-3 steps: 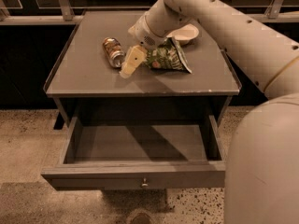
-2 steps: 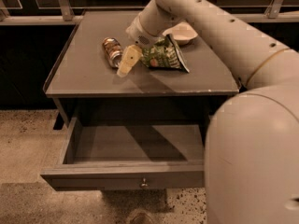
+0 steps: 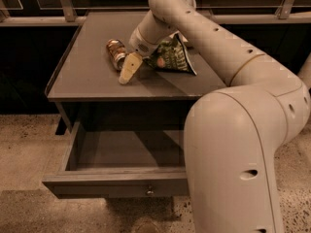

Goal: Place orange can into top drawer

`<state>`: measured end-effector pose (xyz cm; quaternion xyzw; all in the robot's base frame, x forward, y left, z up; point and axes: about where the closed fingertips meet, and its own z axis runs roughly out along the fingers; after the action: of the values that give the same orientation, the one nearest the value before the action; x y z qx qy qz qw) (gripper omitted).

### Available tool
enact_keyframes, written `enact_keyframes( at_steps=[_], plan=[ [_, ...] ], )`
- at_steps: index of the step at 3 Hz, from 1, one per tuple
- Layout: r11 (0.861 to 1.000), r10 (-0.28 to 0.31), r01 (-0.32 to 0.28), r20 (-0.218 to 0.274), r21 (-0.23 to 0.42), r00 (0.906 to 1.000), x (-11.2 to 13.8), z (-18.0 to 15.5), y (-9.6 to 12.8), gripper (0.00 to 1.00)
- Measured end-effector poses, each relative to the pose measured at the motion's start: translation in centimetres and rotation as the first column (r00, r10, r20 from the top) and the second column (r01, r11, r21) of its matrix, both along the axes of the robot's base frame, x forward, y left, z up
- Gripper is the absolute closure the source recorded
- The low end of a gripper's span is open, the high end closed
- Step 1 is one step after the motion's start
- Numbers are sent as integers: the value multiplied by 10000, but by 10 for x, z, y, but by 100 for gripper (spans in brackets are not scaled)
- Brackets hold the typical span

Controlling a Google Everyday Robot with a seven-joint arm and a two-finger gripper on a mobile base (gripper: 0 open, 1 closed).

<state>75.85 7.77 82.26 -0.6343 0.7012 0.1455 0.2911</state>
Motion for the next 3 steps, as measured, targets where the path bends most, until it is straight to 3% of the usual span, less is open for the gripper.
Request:
enact_keyframes(
  at_steps=[1, 2, 3],
  plan=[
    [9999, 100, -100, -78, 10, 9999, 0, 0, 4, 0],
    [9973, 566, -566, -2, -459, 9984, 4, 21, 21, 0],
    [9973, 566, -566, -3, -459, 9984, 5, 20, 21, 0]
  ],
)
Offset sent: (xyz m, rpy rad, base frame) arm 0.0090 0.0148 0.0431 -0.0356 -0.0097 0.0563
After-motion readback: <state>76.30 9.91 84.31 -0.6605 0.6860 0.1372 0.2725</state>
